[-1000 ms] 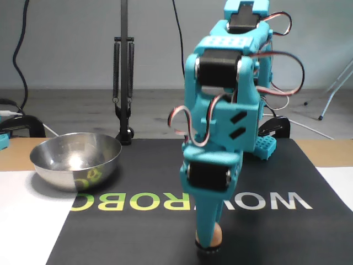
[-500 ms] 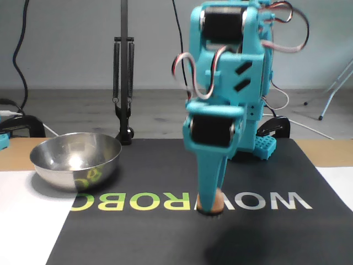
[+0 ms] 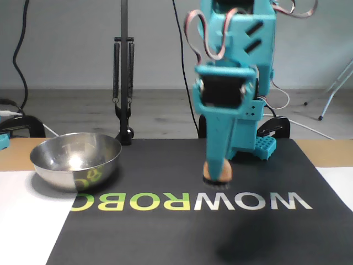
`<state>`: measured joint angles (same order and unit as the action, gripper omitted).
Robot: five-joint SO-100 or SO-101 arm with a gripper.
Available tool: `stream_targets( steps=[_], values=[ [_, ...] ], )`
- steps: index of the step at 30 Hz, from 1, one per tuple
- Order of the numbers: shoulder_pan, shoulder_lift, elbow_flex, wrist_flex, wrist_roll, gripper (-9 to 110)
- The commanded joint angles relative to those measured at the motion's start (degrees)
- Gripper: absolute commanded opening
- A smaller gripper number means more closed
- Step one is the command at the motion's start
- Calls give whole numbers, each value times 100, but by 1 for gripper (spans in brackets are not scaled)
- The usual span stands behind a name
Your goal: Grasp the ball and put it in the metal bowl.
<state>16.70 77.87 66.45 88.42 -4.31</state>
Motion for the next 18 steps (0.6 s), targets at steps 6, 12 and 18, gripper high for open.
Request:
stream_targets(
  steps=[6,12,18],
  values=[
    [26,404,-35,62,-18,22],
    [176,404,-35,62,-18,22],
    [448,396,-35,18,-18,22]
  ],
)
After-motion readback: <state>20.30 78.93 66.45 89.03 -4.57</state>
